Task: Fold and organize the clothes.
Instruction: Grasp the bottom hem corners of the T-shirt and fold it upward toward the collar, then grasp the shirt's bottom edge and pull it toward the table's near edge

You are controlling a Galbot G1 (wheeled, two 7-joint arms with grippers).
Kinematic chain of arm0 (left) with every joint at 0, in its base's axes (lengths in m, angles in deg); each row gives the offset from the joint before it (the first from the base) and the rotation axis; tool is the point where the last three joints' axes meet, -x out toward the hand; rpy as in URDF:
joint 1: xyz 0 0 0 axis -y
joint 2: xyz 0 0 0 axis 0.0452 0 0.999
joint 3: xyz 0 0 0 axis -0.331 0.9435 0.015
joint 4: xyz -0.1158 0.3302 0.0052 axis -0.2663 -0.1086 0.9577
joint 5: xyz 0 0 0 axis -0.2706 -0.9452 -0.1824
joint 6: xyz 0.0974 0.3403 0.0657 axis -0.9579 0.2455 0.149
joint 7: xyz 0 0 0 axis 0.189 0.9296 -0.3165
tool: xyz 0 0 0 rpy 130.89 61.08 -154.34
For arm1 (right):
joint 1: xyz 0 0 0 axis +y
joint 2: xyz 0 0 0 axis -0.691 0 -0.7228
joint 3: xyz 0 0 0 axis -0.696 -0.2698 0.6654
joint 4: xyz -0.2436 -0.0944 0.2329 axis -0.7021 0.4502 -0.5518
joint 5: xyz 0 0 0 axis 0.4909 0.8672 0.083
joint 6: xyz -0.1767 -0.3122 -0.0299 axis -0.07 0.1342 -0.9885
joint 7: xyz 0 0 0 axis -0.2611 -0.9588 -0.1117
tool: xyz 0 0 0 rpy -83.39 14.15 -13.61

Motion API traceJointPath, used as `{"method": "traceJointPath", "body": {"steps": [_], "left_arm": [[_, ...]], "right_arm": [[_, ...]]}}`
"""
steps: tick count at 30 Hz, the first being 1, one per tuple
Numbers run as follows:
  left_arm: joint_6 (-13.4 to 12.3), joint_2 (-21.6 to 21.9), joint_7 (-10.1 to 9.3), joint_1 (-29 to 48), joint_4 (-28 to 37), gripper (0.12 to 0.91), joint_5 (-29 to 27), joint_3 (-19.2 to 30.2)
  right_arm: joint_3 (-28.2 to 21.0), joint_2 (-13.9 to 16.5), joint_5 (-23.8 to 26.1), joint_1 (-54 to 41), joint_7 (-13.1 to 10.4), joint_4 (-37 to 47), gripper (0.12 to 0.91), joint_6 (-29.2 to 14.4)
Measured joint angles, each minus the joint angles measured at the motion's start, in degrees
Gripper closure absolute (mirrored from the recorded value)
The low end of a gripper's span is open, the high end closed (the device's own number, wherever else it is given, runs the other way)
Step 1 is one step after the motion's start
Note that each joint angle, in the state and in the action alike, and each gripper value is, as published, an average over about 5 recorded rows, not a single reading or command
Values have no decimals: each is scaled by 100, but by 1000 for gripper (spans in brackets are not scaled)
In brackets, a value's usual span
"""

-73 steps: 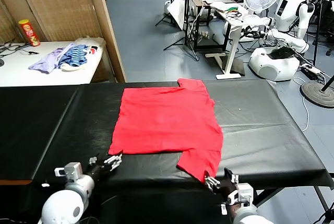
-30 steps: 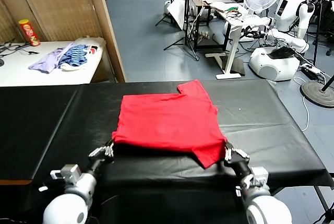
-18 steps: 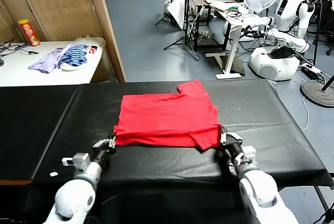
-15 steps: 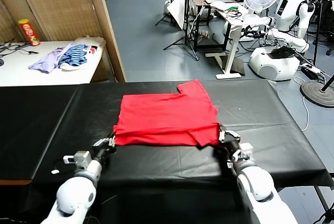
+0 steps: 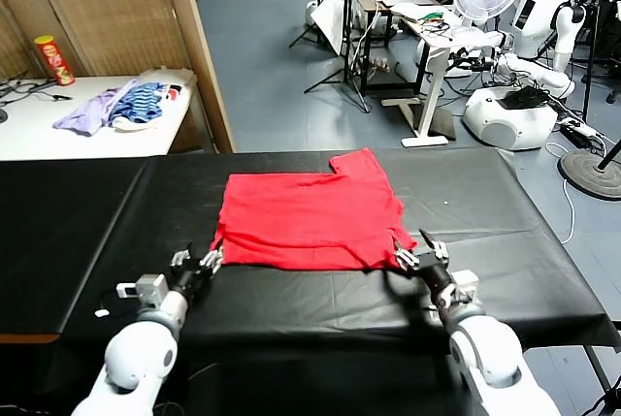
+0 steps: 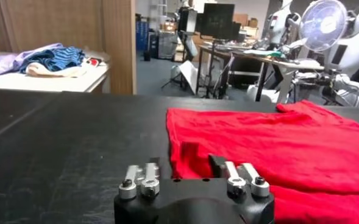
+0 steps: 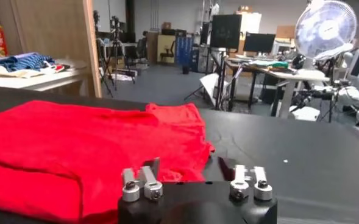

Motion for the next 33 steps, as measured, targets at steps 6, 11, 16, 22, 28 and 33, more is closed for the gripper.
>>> {"method": "traceJointPath", "body": {"steps": [6, 11, 16, 22, 28, 33], "left_arm": [[92, -5, 133, -103, 80, 238, 159, -35], [89, -8, 127, -79, 175, 377, 319, -78], [91, -12, 138, -39, 268, 658, 423, -85], [84, -30, 85, -112, 214, 903, 304, -75], [168, 25, -110, -458, -184, 904, 85, -184], [229, 23, -208, -951, -719, 904, -29, -286]], "right_arm": [[-50, -69, 62, 34, -3, 97, 412, -3], [-66, -77, 78, 16, -4, 159, 685, -9], [-84, -17, 4, -43, -65, 115, 886, 99], [-64, 148, -329, 62, -316, -146, 902, 600], [-21, 466, -644, 363, -399, -566, 902, 975], [26, 693, -665, 722, -400, -870, 902, 1066]]}}
